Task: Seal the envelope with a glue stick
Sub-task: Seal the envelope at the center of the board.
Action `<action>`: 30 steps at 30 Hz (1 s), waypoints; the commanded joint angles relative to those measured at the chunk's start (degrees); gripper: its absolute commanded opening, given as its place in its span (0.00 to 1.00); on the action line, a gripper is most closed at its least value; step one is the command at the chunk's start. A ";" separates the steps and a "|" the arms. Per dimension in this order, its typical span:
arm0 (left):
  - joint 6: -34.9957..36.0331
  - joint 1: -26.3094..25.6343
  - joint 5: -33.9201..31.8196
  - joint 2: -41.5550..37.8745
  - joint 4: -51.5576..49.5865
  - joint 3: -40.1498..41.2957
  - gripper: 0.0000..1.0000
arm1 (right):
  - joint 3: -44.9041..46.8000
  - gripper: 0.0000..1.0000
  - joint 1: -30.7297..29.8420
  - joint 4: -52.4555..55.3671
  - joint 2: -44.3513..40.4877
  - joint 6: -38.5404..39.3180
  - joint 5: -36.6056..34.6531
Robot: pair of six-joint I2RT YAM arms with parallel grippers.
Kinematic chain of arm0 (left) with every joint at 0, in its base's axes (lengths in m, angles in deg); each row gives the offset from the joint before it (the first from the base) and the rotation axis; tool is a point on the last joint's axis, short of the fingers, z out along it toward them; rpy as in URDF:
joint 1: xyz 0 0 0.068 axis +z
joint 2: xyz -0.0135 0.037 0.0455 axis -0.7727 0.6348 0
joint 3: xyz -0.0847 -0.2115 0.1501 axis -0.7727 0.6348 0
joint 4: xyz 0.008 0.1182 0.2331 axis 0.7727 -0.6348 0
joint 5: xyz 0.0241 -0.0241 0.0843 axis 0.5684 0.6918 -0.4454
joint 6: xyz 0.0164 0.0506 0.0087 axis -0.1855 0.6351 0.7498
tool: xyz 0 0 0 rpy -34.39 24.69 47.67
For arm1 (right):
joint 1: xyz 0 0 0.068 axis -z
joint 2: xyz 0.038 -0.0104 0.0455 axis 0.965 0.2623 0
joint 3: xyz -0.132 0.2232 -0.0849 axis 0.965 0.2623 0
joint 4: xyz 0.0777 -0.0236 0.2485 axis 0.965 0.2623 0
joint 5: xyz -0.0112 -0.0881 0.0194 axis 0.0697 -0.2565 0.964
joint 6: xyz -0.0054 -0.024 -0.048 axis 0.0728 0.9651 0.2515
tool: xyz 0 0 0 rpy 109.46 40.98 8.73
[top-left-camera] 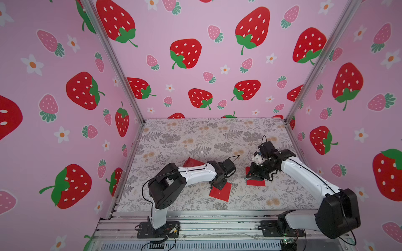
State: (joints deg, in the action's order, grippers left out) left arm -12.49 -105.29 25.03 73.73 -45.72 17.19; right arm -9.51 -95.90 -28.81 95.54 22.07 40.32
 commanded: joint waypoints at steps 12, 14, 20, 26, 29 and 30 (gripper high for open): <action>0.79 0.16 0.56 3.86 0.12 -0.08 0.14 | -1.91 0.00 -0.13 2.08 -0.15 0.58 -0.27; 0.73 0.28 0.45 3.82 0.28 0.50 0.14 | -2.08 0.00 -0.17 2.28 -0.07 0.68 -0.59; 3.09 0.29 -0.42 0.35 0.18 -2.68 0.16 | -3.99 0.00 1.56 3.63 -0.44 1.98 -4.49; 10.96 0.18 5.62 -1.35 4.69 -8.48 0.21 | -6.14 0.00 10.24 5.35 -0.63 6.01 -5.68; 17.06 0.11 11.95 0.56 6.23 -12.46 0.22 | -6.65 0.00 15.55 5.70 -1.45 7.38 -6.32; 18.95 -0.02 13.88 1.63 6.58 -13.98 0.23 | -6.70 0.00 17.19 5.86 -1.66 7.83 -6.10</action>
State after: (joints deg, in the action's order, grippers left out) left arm -0.97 -105.14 31.83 74.50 -42.03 7.67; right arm -15.01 -81.95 -25.58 95.43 27.19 35.45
